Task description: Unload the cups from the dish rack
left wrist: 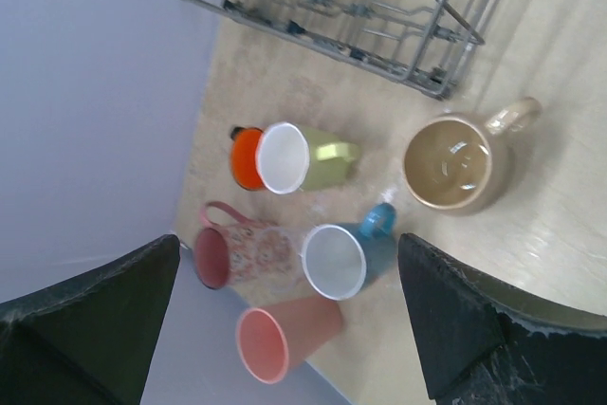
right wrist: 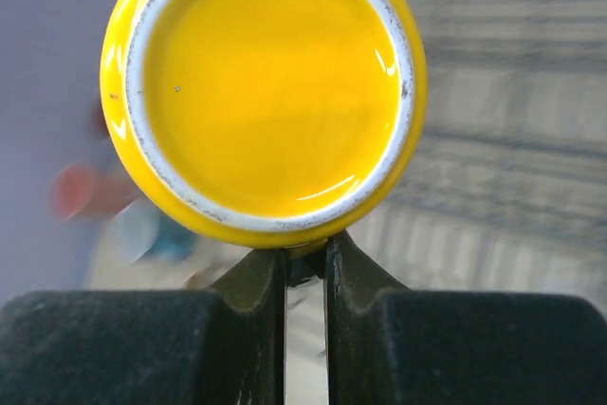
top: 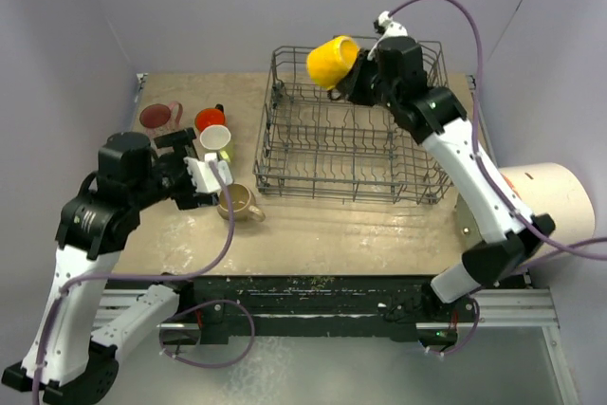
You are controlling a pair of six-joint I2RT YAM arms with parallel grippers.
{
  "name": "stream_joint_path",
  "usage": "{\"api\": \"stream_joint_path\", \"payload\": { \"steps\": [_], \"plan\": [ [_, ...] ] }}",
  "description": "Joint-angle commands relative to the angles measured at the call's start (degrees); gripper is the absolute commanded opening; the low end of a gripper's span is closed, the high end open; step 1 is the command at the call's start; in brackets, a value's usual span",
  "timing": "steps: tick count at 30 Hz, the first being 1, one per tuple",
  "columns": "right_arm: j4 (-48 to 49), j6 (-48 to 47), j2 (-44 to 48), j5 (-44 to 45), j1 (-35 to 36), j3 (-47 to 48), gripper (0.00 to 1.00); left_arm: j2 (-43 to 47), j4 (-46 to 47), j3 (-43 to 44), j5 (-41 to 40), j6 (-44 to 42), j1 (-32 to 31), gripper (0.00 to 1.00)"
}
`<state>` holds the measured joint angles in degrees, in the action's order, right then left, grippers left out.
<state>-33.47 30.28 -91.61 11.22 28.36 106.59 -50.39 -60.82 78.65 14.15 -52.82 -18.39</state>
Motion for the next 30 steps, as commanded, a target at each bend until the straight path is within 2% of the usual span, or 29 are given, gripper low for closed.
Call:
{"api": "stream_joint_path", "payload": {
  "steps": [1,5,8,13,21,24,26,30],
  "plan": [
    [9.4,13.7,8.6,-22.7,6.1,-7.4,0.0,7.5,15.4,-6.7,4.1,-8.3,0.2,0.99],
    [21.2,24.5,14.4,-33.7,10.4,-17.7,0.0,10.3,16.7,-6.9,11.3,-9.3,0.2,0.99],
    [32.8,33.0,17.5,-37.7,14.3,-25.2,0.0,12.2,16.0,-6.9,16.1,-9.3,0.2,0.99],
    [42.2,39.8,18.6,-38.7,20.8,-30.6,0.0,14.8,16.4,-7.7,20.4,-8.8,0.1,0.97],
    [51.8,44.2,16.3,-37.0,28.7,-34.8,0.0,13.4,14.9,-7.5,22.7,-10.0,0.1,0.93],
    [55.4,45.9,16.3,-36.4,30.2,-37.7,0.0,13.3,16.3,-7.3,22.1,-8.9,0.1,0.87],
    [57.7,47.1,16.2,-35.9,31.1,-39.8,0.0,13.7,16.9,-7.4,22.4,-8.6,0.1,0.79],
    [64.5,50.6,16.1,-35.2,32.6,-44.5,0.0,14.8,17.9,-7.9,22.7,-7.6,0.1,0.57]
  ]
}}
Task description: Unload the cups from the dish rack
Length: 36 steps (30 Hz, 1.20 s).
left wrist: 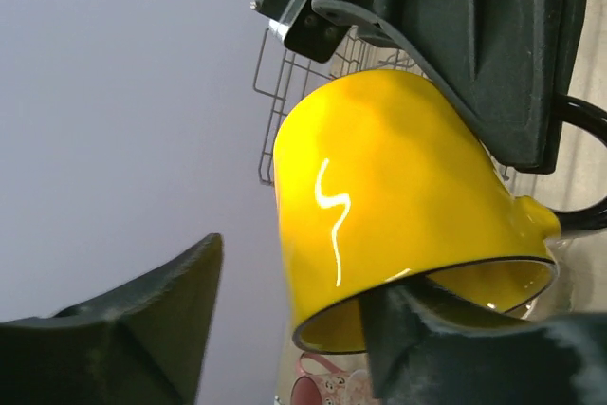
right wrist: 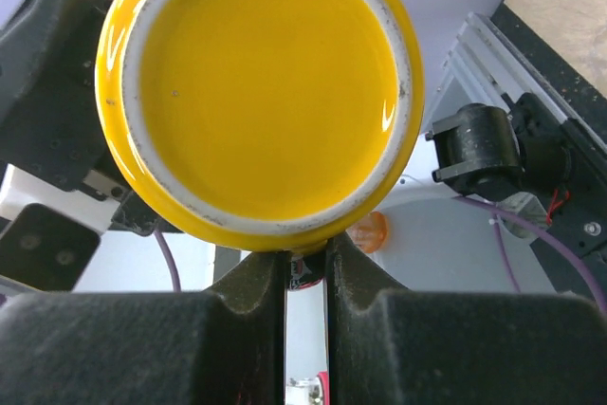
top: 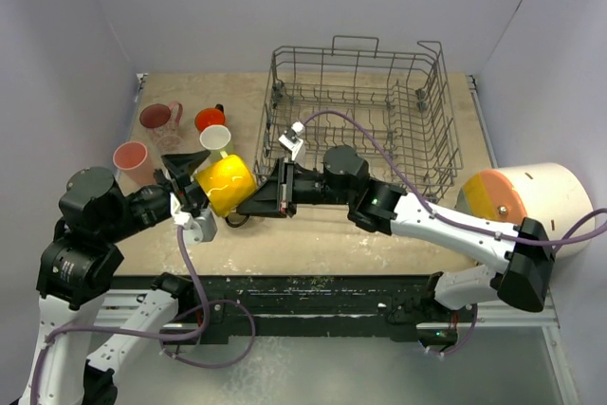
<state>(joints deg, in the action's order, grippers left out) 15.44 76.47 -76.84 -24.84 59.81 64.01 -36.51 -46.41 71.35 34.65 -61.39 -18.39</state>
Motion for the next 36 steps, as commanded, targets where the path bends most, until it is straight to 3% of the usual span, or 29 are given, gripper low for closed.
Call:
{"api": "stream_joint_path", "payload": {
  "steps": [1,4,11,14,16,18,19,22,25,28,36],
  "plan": [
    [17.3,5.2,1.3,1.1,1.4,-2.8,0.0,1.0,3.5,-0.8,2.3,0.9,0.1,0.52],
    [21.4,7.0,0.6,1.2,2.5,-4.0,0.0,1.2,3.4,-1.5,2.8,0.7,0.2,0.42],
    [23.6,7.5,-0.3,0.1,3.4,-4.2,0.04,-0.7,1.2,-1.8,5.3,0.9,0.1,0.32],
    [21.4,7.2,1.9,-1.4,3.3,-5.5,0.07,-1.3,-0.2,-2.4,6.0,-0.1,0.1,0.05],
    [14.5,4.0,5.4,-0.3,2.0,-5.8,0.18,-1.4,-0.3,-3.5,6.2,0.8,0.1,0.0],
    [-4.5,-4.8,9.5,4.8,-1.1,-2.4,0.48,-2.6,-2.1,-4.2,7.0,2.0,0.2,0.0],
    [-14.3,-8.9,11.2,7.4,-3.6,-0.4,0.58,-3.7,-4.3,-4.2,7.5,2.0,0.2,0.0],
    [-34.0,-18.3,15.7,13.4,-14.1,3.5,0.78,-9.0,-10.0,-4.0,6.2,1.9,0.1,0.0],
    [-46.4,-25.5,16.7,19.6,-20.9,8.6,0.87,-15.8,-13.2,-2.8,4.2,1.8,0.0,0.0],
    [-56.7,-30.8,14.8,29.6,-22.7,14.6,0.92,-22.7,-16.8,-0.7,1.5,-0.6,-2.3,0.0],
    [-60.3,-31.6,10.0,38.9,-23.6,18.3,1.0,-35.8,-13.2,0.0,-12.1,-4.7,-18.1,0.0]
  ]
}}
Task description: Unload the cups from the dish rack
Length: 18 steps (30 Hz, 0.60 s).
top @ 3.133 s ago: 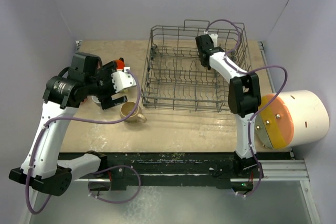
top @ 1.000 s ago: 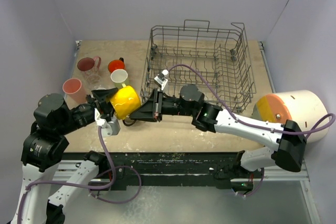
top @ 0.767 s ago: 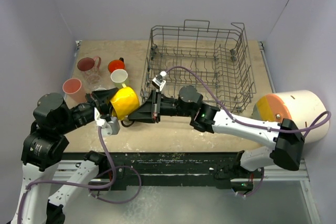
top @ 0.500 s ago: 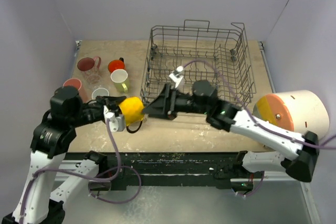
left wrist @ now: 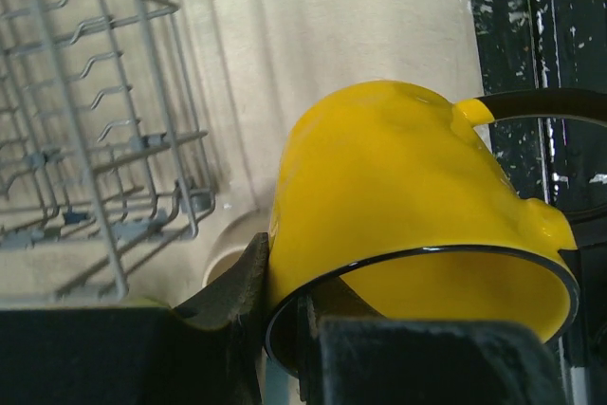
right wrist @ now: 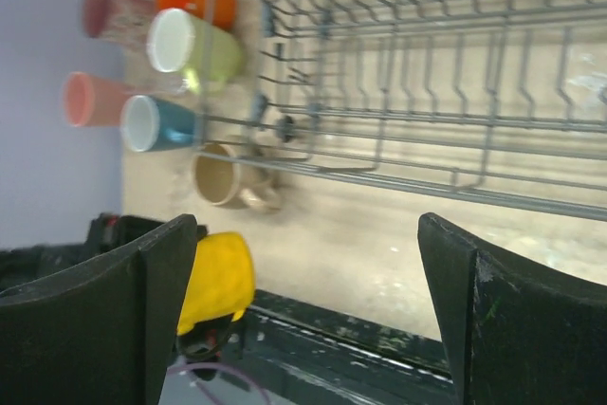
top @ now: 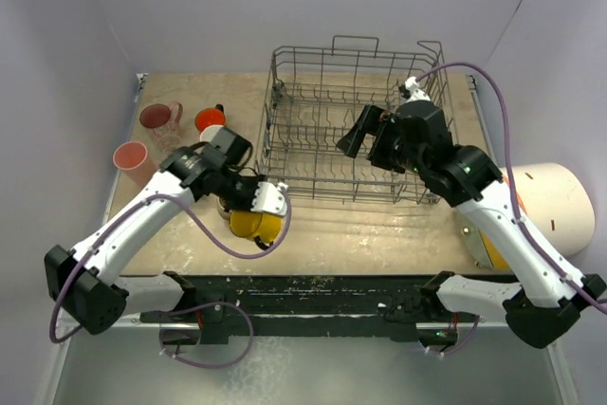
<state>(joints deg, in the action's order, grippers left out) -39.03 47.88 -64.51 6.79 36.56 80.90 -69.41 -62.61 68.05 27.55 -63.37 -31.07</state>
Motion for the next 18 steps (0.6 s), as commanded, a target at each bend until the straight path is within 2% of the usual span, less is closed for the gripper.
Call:
{"api": "stream_joint_path", "payload": {
  "steps": [1,5,8,14,18],
  "plan": [
    [-6.0,-2.8,-2.7,7.9,-0.3,1.2,1.0,-4.5,4.1,3.2,-5.9,-2.3,-6.6,0.0],
    [-5.1,-1.7,-1.9,10.7,-0.3,-0.4,1.0,-10.7,9.4,2.5,-9.8,-0.3,-11.3,0.0],
    [-4.9,-1.6,-1.7,13.8,-0.3,-0.4,1.0,-15.6,12.4,2.2,-9.8,-0.1,-12.6,0.0],
    [-6.1,-0.7,-2.5,16.1,-0.3,1.0,1.0,-24.4,15.6,3.3,-13.9,2.1,-19.5,0.0],
    [-5.7,1.2,-1.5,17.1,-0.3,2.4,1.0,-30.3,16.4,5.0,-14.7,4.6,-20.9,0.0]
  ]
}}
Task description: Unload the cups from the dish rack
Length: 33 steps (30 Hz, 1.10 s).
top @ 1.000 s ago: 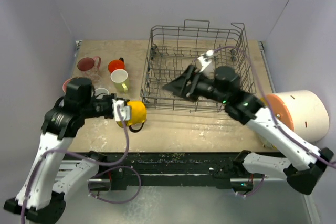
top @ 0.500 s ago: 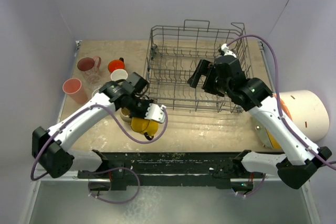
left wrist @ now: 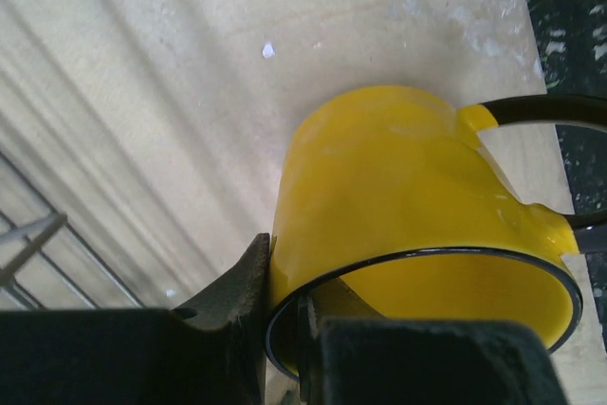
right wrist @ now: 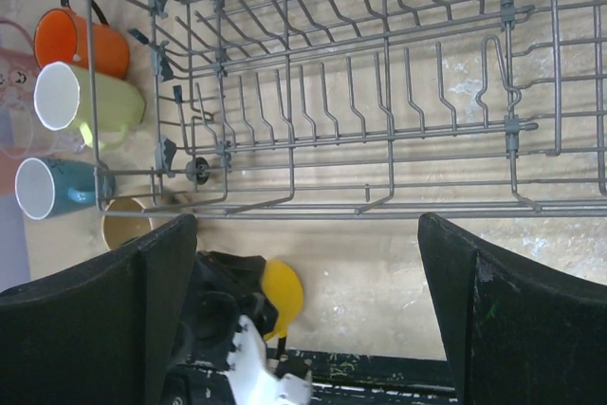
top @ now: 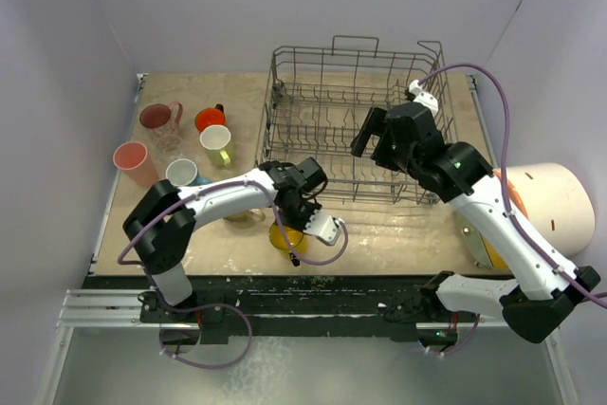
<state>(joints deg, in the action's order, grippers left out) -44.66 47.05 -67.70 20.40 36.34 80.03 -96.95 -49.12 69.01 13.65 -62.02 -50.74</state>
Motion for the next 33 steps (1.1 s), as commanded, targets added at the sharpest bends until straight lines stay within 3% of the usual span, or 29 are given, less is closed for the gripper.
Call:
{"api": "stream_joint_path", "payload": {
  "steps": [1,4,5,7,8,15,21,31,33],
  "plan": [
    [-0.3,2.4,1.5,3.1,0.0,4.2,1.0,-4.0,3.5,4.1,-1.1,3.8,-1.4,0.0],
    [-0.4,2.5,1.3,2.5,0.0,5.3,1.0,-6.4,3.4,4.7,-2.2,5.0,-2.9,0.02],
    [-0.3,2.6,1.4,2.5,0.0,5.1,1.0,-6.5,3.4,4.9,-2.9,5.4,-3.7,0.22],
    [-0.2,2.6,1.9,2.6,0.0,4.5,1.0,-5.8,3.7,5.1,-3.9,6.2,-4.2,0.75],
    [-0.2,2.6,2.2,2.7,0.0,4.1,1.0,-5.0,3.8,5.3,-4.0,7.3,-4.3,0.97],
    [-2.4,-0.4,2.2,6.0,0.0,5.2,1.0,3.2,-1.2,10.6,-5.2,10.7,-4.4,0.99],
    [-2.4,-1.7,3.5,7.4,0.0,4.2,1.0,17.6,8.3,11.0,-10.4,17.1,-1.5,0.99],
    [-1.6,-6.1,4.2,15.0,0.0,1.9,1.0,41.8,14.8,-1.7,-9.6,30.3,25.5,0.99],
    [-0.5,-6.6,4.5,15.4,0.0,1.2,1.0,46.9,17.4,-6.5,-12.5,35.5,28.9,0.99]
  ]
}}
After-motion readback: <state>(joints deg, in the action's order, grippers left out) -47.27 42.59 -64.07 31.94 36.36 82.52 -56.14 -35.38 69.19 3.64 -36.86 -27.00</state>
